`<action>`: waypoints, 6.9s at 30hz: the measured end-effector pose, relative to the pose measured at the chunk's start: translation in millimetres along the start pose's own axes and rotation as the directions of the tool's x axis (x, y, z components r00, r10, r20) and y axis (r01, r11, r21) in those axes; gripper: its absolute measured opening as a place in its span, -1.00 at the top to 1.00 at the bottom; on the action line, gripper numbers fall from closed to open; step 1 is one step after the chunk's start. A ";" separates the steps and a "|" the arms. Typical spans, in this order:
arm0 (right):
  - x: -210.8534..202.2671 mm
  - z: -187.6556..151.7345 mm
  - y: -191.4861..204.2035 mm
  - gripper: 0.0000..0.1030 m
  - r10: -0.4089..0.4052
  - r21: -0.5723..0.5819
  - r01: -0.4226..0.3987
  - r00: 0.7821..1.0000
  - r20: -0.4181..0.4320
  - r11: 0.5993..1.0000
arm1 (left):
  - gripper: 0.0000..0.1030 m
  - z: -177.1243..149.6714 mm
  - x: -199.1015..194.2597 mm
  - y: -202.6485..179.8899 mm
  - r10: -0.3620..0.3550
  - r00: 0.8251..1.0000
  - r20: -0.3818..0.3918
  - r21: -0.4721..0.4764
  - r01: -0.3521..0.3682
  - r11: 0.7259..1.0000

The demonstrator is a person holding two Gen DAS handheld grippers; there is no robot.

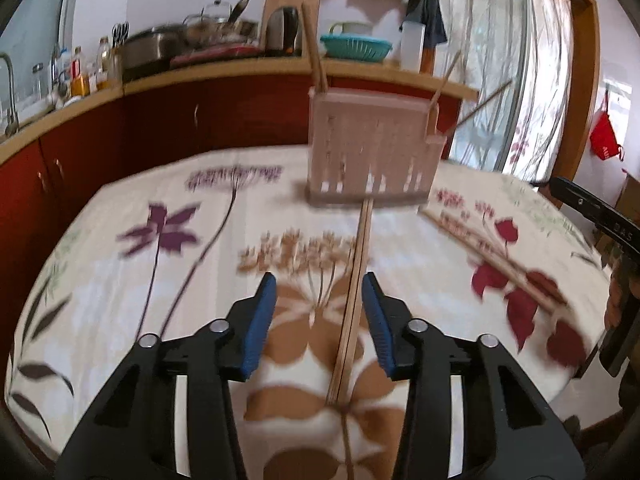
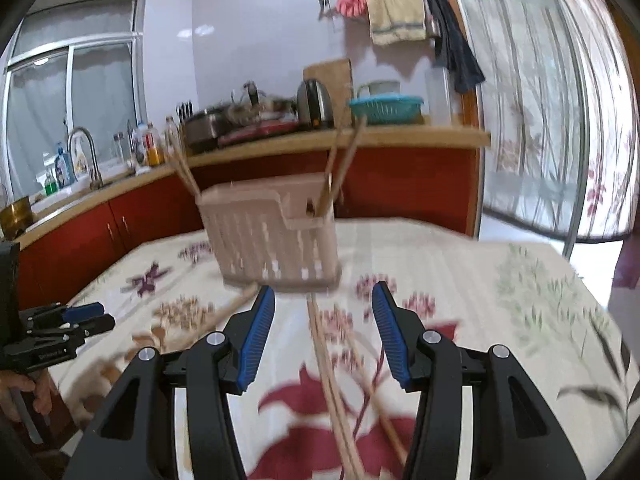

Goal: Organize utensils
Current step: 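Move both open tools back down toward the remaining chopsticks, then close the left tool on a chopstick while the right tool grasps another chopstick, then lift both held chopsticks and carry them above the beige holder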

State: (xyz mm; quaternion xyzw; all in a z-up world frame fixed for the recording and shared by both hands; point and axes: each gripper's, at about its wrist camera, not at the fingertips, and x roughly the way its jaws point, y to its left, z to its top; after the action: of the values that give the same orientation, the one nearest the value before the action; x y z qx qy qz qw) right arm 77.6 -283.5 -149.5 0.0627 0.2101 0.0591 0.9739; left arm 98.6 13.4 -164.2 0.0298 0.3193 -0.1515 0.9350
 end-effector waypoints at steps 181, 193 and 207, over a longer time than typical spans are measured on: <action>-60.7 45.9 3.5 0.87 0.056 -0.074 -0.048 0.993 0.104 0.996 | 0.87 63.3 -80.5 -0.1 -0.018 0.959 0.283 -0.027 0.027 0.999; -45.6 82.5 0.3 0.87 0.083 -0.046 -0.077 0.987 0.139 0.996 | 0.88 104.3 -81.8 -7.5 -0.036 0.942 0.334 0.005 0.036 0.999; -58.7 154.1 0.0 0.87 0.140 -0.071 -0.125 0.949 0.284 0.990 | 0.87 187.6 -106.0 -28.6 -0.117 0.869 0.481 0.073 0.093 0.993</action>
State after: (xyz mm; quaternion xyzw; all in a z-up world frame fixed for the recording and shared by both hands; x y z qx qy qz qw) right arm 88.7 -306.9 13.4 0.0593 0.0599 0.1199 0.9892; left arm 120.7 -14.4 50.3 -0.0043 0.0726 -0.2122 0.9745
